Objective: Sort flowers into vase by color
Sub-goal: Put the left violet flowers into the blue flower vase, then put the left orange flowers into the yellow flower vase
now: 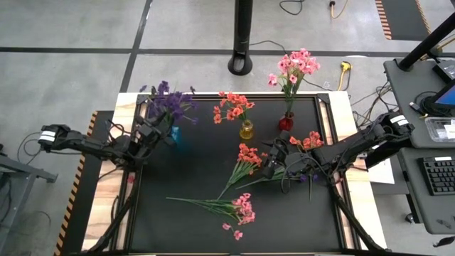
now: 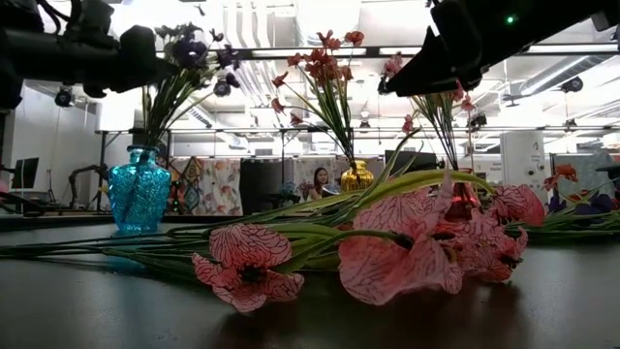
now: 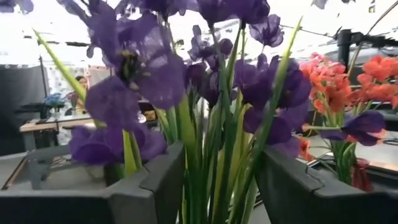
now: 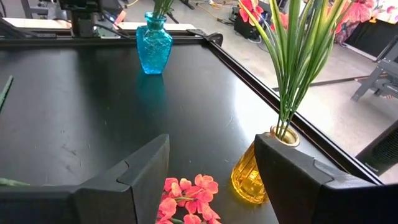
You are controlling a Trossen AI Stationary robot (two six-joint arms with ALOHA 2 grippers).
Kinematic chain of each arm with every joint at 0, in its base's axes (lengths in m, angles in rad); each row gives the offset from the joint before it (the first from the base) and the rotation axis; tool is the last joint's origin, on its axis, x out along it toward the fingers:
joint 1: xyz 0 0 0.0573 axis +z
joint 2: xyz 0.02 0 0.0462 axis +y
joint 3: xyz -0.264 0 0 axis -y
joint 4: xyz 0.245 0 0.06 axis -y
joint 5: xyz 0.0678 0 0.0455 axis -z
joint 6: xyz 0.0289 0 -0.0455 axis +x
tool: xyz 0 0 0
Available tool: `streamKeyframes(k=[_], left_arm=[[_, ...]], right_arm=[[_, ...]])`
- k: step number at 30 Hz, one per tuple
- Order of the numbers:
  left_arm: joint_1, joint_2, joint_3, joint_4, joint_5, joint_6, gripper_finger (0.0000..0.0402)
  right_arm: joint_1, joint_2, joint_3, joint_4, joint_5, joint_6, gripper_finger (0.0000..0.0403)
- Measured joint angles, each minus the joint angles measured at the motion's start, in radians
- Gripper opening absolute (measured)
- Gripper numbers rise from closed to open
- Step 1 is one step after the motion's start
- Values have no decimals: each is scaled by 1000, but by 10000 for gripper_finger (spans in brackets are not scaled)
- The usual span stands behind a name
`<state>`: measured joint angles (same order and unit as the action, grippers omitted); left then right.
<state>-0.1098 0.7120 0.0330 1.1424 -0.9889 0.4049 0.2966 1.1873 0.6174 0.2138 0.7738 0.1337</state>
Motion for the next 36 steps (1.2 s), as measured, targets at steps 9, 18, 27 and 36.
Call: streamKeyframes(k=[9,18,27,36], left_arm=[[-135,0,1,-17,-183,4,216],[-403,0,2,-21,-388,1,271],[-591,57,99,-161,-441,-58,261],[-630,299,339,-645,-377,-436,259]], right_arm=[[0,0,0,0,-20,18,228],[0,0,0,0,-23,51,228],[0,0,0,0,-170,120,228],[0,-2,0,-104,-388,274,228]])
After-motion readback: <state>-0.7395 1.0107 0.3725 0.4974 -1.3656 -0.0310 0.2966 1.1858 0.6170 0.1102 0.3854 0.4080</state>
